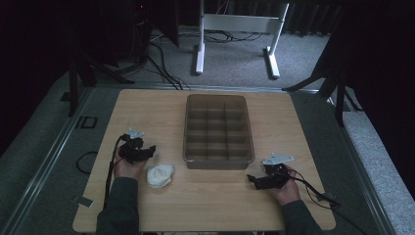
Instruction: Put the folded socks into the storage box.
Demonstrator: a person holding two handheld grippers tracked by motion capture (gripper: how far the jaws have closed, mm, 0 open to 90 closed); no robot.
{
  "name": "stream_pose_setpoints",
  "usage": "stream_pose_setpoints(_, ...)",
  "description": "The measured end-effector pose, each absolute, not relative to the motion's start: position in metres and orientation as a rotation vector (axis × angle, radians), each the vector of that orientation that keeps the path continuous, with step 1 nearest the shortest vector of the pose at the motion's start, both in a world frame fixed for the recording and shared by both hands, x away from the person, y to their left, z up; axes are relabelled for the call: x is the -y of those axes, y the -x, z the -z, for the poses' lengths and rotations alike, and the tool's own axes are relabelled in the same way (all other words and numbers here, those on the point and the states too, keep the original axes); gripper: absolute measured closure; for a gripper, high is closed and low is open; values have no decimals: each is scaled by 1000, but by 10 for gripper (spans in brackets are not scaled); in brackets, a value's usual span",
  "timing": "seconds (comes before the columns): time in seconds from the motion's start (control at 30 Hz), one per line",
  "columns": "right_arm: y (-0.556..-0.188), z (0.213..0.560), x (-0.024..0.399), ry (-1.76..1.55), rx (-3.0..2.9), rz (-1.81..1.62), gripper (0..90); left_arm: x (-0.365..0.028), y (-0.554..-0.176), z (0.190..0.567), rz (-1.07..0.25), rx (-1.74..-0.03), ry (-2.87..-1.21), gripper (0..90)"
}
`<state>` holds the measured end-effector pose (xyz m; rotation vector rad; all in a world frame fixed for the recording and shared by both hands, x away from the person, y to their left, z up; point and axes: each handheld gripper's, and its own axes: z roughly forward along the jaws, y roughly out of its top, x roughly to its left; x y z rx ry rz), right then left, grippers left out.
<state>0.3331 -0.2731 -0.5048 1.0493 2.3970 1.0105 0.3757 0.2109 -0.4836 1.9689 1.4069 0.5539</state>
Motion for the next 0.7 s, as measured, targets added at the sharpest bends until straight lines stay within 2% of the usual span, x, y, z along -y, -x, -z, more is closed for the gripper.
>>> stream_pose_setpoints(0.7,-333,505,273,-1054,-2394,-1011,116,-210,-357,458,-538,-1293,-1976,440)
